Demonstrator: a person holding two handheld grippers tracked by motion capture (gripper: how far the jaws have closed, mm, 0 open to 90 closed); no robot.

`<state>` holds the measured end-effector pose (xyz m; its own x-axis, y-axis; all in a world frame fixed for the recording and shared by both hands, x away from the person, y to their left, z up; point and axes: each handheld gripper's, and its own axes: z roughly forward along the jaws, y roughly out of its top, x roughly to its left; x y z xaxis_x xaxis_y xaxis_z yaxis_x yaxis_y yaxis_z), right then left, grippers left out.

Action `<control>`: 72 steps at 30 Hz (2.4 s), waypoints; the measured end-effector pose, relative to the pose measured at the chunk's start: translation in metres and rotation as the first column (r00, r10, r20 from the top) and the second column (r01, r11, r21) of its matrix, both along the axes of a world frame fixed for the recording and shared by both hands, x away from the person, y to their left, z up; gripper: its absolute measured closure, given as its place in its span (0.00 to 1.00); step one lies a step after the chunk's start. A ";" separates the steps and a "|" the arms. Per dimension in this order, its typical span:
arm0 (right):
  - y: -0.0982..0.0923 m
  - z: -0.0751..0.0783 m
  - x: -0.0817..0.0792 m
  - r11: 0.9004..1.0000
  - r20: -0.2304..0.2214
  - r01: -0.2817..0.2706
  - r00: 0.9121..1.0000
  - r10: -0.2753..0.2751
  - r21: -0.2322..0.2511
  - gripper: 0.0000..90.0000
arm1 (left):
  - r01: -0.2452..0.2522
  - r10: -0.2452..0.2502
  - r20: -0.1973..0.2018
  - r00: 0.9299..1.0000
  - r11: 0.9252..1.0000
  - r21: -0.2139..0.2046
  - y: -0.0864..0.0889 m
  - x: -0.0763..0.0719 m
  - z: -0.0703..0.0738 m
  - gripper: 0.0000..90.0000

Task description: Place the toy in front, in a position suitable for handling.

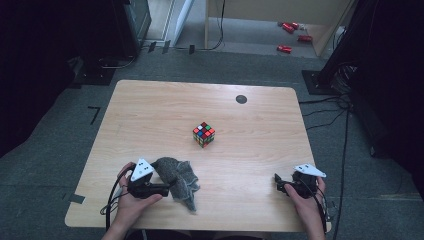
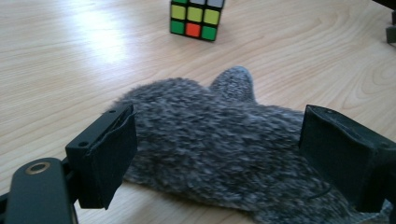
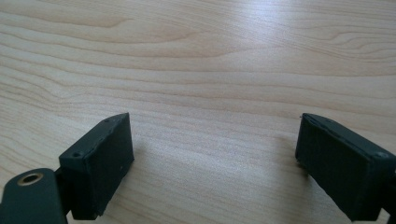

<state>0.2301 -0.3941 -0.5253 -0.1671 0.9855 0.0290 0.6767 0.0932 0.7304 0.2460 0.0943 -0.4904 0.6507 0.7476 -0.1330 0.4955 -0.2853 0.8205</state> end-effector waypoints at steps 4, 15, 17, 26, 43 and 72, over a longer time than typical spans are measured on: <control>0.000 0.000 0.000 1.000 0.000 0.001 1.000 -0.001 0.000 0.12 | 0.023 -0.023 0.004 1.000 0.999 0.025 -0.009 -0.001 -0.003 0.14; 0.000 0.000 0.000 1.000 0.000 0.001 1.000 -0.001 0.000 0.12 | 0.085 -0.083 -0.042 0.996 0.994 0.062 -0.009 0.007 -0.014 0.66; 0.000 0.000 0.000 1.000 0.000 0.001 1.000 -0.001 0.001 0.12 | 0.094 -0.092 -0.052 0.994 0.994 0.051 -0.005 0.009 -0.014 0.77; 0.000 0.000 0.000 1.000 0.000 0.001 1.000 -0.001 0.001 0.12 | -0.041 0.042 0.047 0.998 0.999 -0.007 0.038 0.009 0.006 0.89; 0.007 0.004 0.001 1.000 0.014 0.000 1.000 0.001 -0.026 0.20 | -0.065 0.066 -0.002 0.998 0.994 0.092 0.031 0.016 -0.007 0.20; 0.103 0.065 0.044 0.977 0.144 -0.199 0.972 0.186 0.082 0.10 | -0.095 0.101 -0.015 0.995 0.973 0.209 0.014 0.020 -0.027 0.21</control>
